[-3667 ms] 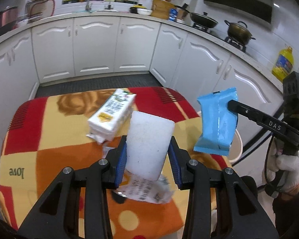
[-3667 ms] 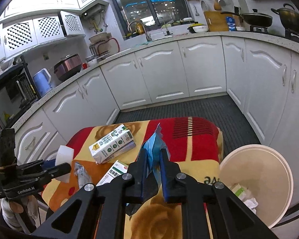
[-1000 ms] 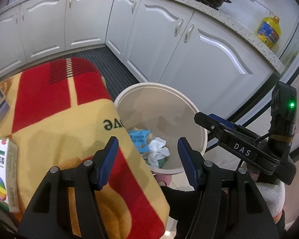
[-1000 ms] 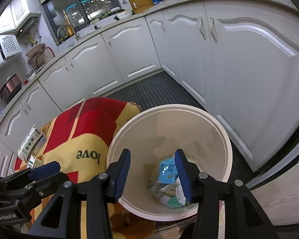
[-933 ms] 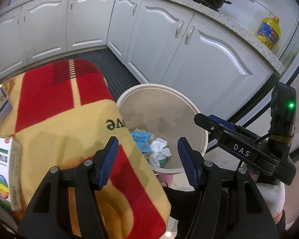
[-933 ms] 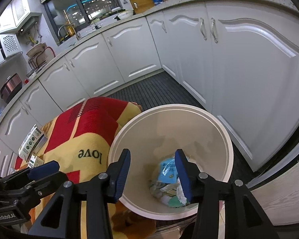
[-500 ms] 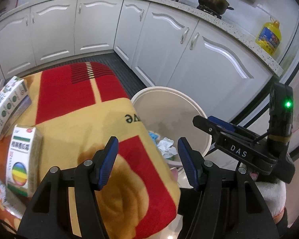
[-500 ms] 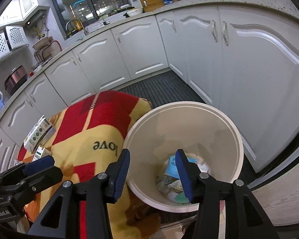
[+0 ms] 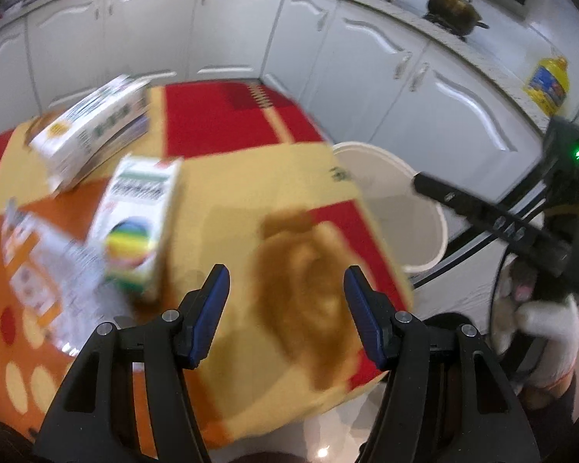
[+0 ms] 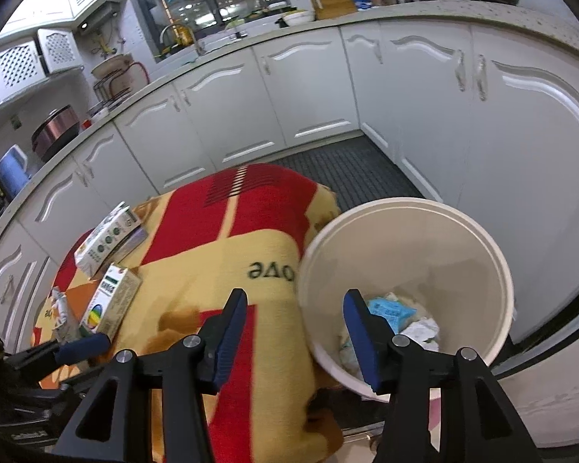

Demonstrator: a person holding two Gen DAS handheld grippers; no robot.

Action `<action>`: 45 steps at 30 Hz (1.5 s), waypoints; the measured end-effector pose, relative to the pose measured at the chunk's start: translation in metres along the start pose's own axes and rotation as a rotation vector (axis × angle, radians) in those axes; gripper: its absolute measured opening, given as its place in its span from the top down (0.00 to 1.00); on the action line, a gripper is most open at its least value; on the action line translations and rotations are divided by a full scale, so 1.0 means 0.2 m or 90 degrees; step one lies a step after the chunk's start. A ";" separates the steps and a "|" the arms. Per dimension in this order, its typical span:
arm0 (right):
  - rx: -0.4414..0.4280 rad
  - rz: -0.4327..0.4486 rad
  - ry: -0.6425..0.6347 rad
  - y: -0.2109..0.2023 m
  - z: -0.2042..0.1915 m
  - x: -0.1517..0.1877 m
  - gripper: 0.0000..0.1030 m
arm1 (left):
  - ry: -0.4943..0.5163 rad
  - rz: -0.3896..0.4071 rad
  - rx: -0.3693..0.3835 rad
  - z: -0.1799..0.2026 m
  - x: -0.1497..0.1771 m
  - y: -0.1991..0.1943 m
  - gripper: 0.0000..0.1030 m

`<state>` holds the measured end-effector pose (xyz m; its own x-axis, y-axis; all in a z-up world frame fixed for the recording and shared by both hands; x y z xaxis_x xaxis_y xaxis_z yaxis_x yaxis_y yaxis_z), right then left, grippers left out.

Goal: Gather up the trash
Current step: 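Move both grippers back over the remaining trash on the table, then grasp the orange-patterned snack bag with the left gripper while the right grasps the white medicine box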

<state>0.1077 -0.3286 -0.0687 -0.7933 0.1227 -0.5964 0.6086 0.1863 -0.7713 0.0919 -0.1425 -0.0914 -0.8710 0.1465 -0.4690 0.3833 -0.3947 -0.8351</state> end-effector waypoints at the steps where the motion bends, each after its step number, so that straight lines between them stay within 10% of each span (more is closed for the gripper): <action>1: -0.002 0.000 -0.005 0.00 -0.02 0.00 0.51 | -0.009 -0.004 -0.008 -0.05 0.02 -0.01 0.41; 19: -0.066 -0.030 -0.069 0.09 -0.38 0.00 0.42 | -0.170 0.019 -0.054 -0.75 0.38 -0.46 0.41; 25: -0.108 -0.062 -0.083 0.16 -0.54 0.02 0.37 | -0.135 0.027 -0.014 -0.68 0.36 -0.58 0.36; 36: -0.166 -0.131 -0.111 0.35 -0.87 0.04 0.21 | -0.129 0.044 -0.077 -0.87 0.17 -0.55 0.33; 45: -0.166 -0.164 -0.084 0.50 -0.94 0.00 0.18 | -0.172 -0.004 0.010 -1.11 0.11 -0.37 0.32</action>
<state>0.1651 -0.1258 -0.1044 -0.9006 -0.0833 -0.4266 0.3512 0.4389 -0.8271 0.1123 0.0914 -0.1045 -0.9247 -0.0970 -0.3682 0.3743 -0.4092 -0.8321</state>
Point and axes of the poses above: each gripper's, at about its wrist camera, not at the fingertips, and y roughly the way its jaws point, z to its right, x to its underside, the point moved 2 cm from there along y, roughly the way its jaws point, and after that the axes turned 6 degrees about -z, right-handed, at the moved point
